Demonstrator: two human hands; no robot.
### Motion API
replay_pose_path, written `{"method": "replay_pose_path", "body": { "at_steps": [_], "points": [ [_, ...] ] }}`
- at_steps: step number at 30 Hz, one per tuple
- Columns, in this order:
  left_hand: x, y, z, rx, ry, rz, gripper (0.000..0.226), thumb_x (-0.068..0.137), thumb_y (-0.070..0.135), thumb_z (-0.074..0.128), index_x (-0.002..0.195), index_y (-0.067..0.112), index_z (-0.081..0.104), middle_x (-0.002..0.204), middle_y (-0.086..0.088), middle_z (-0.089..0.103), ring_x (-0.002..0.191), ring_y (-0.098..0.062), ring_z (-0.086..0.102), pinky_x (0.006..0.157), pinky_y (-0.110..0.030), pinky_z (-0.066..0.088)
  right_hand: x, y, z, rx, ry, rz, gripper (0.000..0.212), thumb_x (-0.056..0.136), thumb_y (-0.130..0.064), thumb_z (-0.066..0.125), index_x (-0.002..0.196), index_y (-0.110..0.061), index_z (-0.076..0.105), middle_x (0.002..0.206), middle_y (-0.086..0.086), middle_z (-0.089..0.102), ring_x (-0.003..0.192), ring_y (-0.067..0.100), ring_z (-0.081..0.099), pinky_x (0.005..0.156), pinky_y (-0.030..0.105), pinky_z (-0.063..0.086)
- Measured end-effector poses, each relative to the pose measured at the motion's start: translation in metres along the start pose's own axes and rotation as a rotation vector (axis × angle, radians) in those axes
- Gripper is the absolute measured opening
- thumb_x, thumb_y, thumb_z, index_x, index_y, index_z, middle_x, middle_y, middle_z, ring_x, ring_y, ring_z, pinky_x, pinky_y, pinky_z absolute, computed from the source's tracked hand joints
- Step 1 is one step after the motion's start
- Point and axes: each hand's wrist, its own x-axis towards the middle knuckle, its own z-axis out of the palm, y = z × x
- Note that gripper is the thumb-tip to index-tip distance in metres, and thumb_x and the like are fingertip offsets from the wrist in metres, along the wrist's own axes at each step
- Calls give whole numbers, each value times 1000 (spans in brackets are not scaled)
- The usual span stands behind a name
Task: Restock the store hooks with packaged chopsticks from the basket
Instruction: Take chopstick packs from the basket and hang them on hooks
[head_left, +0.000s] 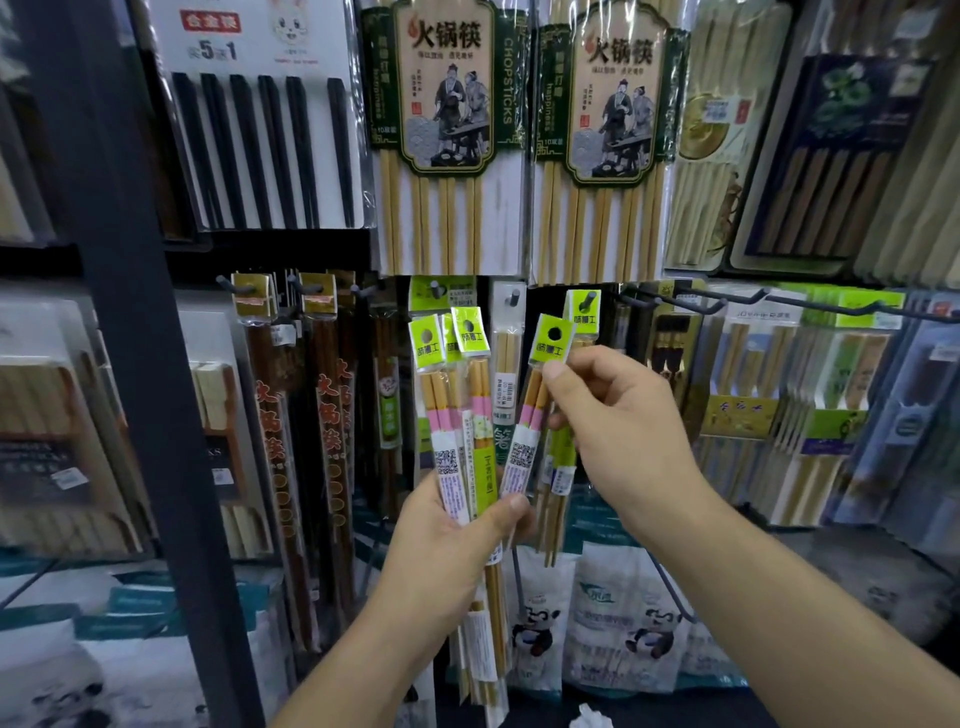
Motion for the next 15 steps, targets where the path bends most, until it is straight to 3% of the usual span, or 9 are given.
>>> {"method": "replay_pose_path", "body": {
  "at_steps": [4,6,8,11,15],
  "points": [
    [0,-2,-4,30,29,-36,14,91,18,75,100,28,70,96,12,78,92,-3,72,82,-25,50,10,-4,-8,50,107,40,28,102,-23,58,78,-25,73,70,-6,67,63,3,59,57,17,47],
    [1,-3,-7,19,30,-48,16,93,17,72,104,29,69,97,10,78,94,-4,72,85,-27,51,19,-7,-13,40,167,69,29,102,-26,58,78,-28,73,72,0,66,67,10,59,61,33,52],
    [1,-3,-9,-8,1,-37,18,96,14,69,99,31,71,85,5,75,83,-13,72,81,-33,57,26,-9,-16,23,178,91,27,102,-29,57,80,-26,72,76,9,67,71,17,60,75,49,57],
    [2,-2,-9,-58,-59,-21,27,98,10,65,90,35,71,71,-1,64,68,-19,63,69,-35,59,31,-9,-17,11,188,114,28,102,-31,57,80,-21,72,71,5,63,70,19,58,76,49,56],
    [2,-2,-8,-59,-91,-11,5,92,31,68,96,29,67,68,-1,59,64,-18,57,61,-31,54,36,-7,-17,11,190,133,32,101,-31,58,78,-13,70,72,6,61,70,21,58,78,44,56]
  ]
}}
